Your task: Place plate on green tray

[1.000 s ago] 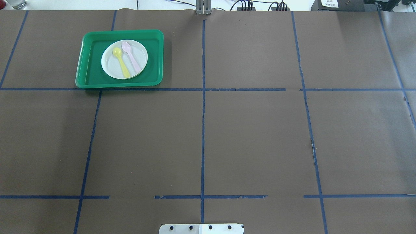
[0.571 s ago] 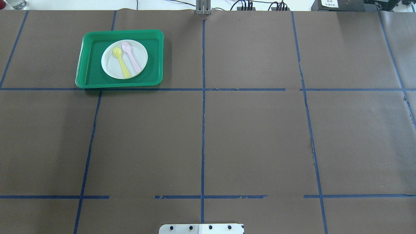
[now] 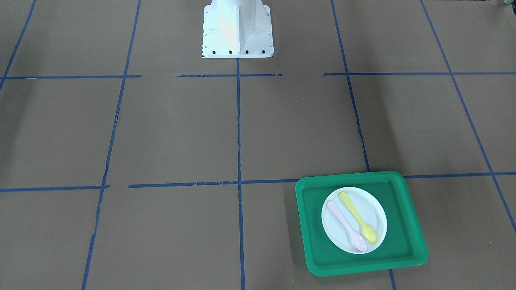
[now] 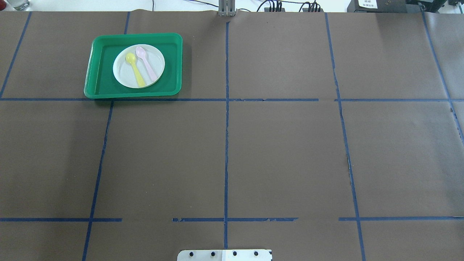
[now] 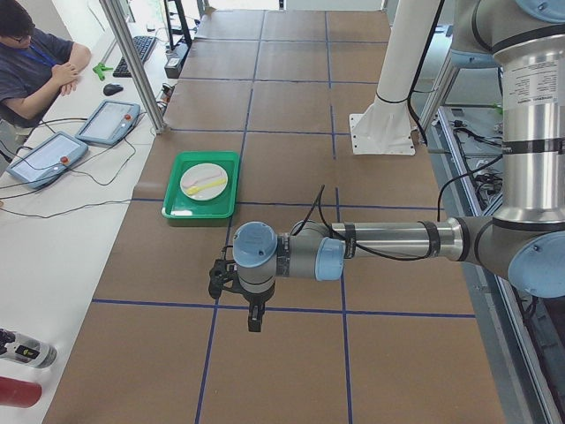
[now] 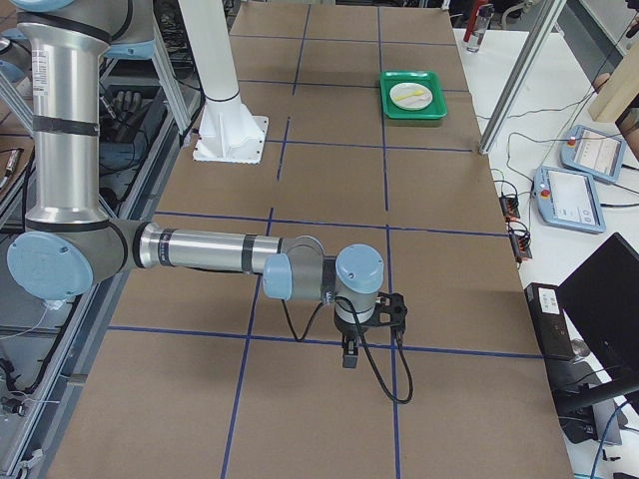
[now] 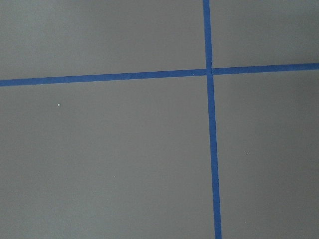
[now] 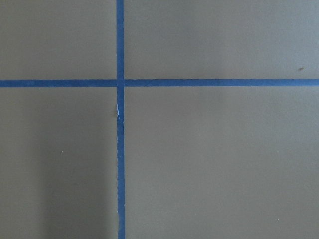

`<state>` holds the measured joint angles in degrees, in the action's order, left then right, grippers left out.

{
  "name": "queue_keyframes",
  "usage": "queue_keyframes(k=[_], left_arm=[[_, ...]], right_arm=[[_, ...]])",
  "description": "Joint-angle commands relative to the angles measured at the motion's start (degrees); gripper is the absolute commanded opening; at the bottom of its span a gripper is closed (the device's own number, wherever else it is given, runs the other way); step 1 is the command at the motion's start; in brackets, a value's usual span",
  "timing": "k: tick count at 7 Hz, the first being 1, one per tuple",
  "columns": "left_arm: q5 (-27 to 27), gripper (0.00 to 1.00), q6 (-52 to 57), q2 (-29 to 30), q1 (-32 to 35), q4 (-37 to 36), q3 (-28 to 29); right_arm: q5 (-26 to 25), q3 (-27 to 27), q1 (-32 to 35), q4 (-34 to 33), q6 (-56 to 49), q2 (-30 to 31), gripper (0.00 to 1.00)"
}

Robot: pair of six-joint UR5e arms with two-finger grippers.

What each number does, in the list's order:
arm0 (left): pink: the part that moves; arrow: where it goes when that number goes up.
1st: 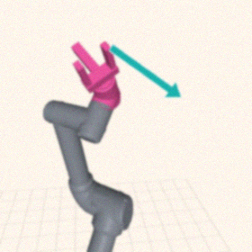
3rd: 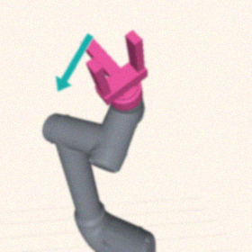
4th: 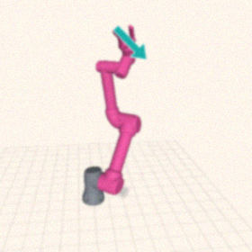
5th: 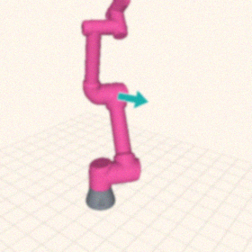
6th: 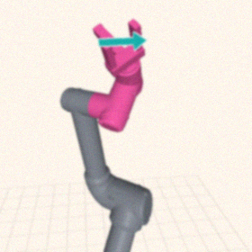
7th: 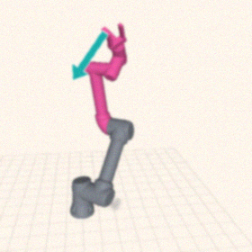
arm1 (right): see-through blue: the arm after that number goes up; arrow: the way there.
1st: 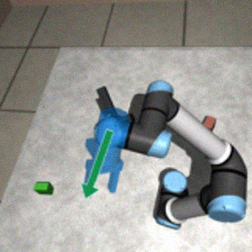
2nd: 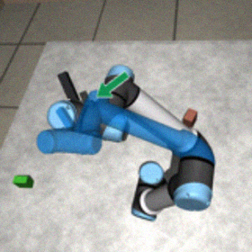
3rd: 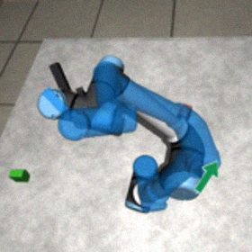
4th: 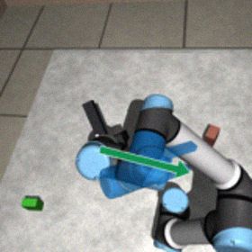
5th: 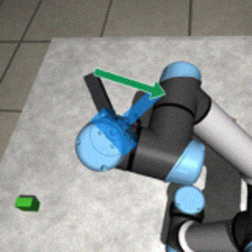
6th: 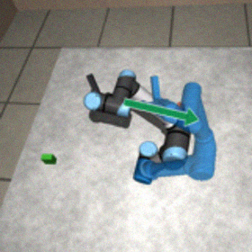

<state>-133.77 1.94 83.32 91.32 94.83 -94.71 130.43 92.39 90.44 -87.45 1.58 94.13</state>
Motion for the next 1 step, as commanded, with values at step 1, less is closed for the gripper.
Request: queue_keyframes(k=[1], left_arm=[[0.0,1.0,0.1,0.0,0.0,0.0,-0.1]], right_arm=[[0.0,0.0,0.0,0.0,0.0,0.0,1.0]])
